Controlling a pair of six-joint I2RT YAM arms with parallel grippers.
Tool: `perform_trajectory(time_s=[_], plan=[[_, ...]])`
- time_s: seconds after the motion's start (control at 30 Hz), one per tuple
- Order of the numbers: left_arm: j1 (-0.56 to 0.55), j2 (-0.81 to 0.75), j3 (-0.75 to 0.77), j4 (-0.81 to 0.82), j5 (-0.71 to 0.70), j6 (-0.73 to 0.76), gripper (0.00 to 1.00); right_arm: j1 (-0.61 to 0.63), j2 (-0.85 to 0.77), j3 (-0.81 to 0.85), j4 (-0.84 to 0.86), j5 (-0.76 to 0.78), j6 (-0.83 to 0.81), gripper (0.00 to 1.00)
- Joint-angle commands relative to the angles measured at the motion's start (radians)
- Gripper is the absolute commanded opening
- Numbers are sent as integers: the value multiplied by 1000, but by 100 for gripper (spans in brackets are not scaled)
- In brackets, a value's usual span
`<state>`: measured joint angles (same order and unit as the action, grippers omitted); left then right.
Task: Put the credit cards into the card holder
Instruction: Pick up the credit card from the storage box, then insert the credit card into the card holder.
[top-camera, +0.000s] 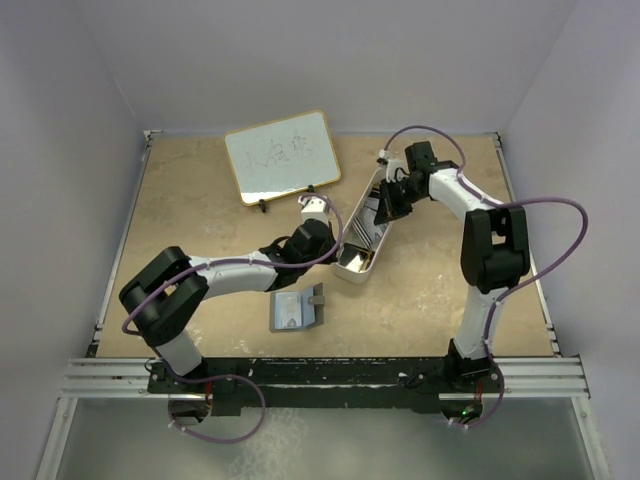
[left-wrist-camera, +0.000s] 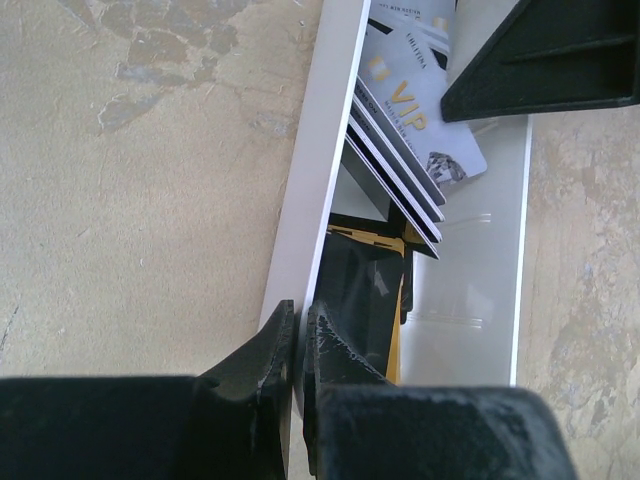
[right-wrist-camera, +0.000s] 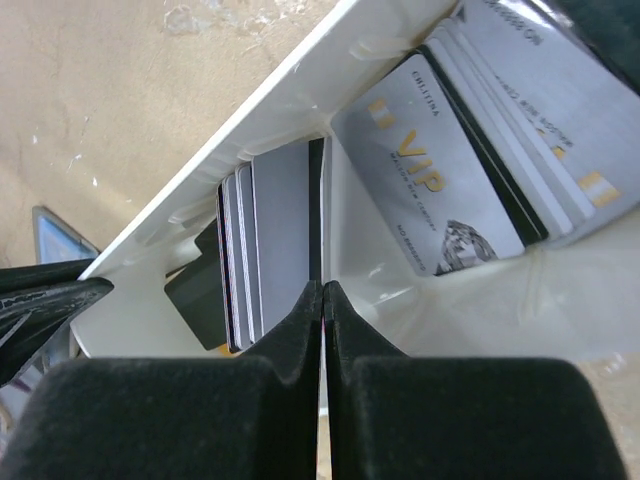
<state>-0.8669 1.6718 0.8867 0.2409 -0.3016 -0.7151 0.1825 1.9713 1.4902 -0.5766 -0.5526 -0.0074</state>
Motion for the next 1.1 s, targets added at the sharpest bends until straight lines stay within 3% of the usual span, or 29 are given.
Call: perform_trajectory(time_s=[0.0,0.07,0.33,0.53,0.6,0.83,1.07], plan=[[3,6,58,19,-37,-32,0,-3,-121,4,19,111,34,0],[4,1,67,5,-39,-43,2,-3,-160,-5,22,134,41,0],[11,-52,194,-172,-71,-60,37,0,-311,-76,40,176,81,0],[82,-153,193,-253,5,-137,44,24,-472,-153,83,161,150,0],[124,-206,155,-250,64,-167,51,65,-528,-185,111,159,189,0],[208,-407,55,-349,168,-187,51,267,-643,-265,219,152,357,0],[230,-631,-110,-336,354,-308,52,432,-755,-458,491,172,605,0]])
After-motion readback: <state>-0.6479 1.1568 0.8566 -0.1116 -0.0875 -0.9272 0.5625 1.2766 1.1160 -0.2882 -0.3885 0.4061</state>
